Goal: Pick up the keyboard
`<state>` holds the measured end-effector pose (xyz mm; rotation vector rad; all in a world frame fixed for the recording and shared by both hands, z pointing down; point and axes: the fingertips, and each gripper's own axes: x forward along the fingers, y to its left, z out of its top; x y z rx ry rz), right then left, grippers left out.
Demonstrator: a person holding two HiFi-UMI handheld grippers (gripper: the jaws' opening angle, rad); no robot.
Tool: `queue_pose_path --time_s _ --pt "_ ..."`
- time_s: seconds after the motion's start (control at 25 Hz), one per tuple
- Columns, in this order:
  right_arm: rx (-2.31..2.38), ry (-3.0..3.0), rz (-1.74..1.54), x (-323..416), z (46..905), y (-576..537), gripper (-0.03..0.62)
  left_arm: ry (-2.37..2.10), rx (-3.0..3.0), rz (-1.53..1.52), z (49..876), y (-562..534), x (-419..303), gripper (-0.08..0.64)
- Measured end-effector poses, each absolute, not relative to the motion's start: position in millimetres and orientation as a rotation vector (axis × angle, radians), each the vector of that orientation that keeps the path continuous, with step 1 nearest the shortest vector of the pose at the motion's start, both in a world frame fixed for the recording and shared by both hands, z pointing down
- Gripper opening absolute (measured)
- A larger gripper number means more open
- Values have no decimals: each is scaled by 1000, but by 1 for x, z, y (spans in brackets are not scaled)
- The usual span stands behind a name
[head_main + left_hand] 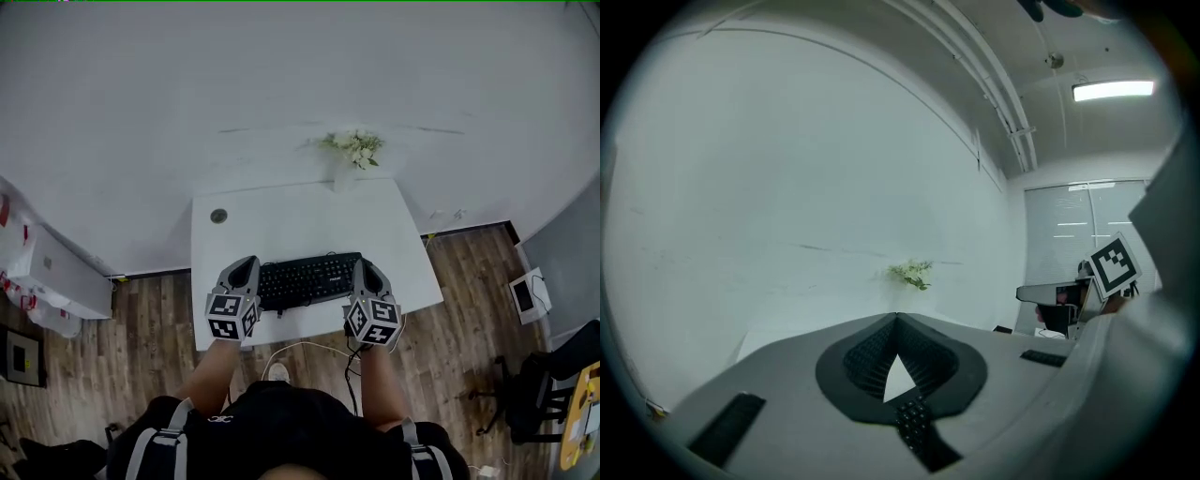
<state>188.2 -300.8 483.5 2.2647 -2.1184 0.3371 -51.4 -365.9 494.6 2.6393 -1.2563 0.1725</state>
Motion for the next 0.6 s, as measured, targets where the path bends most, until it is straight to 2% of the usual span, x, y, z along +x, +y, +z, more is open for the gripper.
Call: queue_pose_path --time_s 0.6 --pt "2085 -2197 429 213 510 -359 3 -1363 2520 246 520 -397 -49 -1"
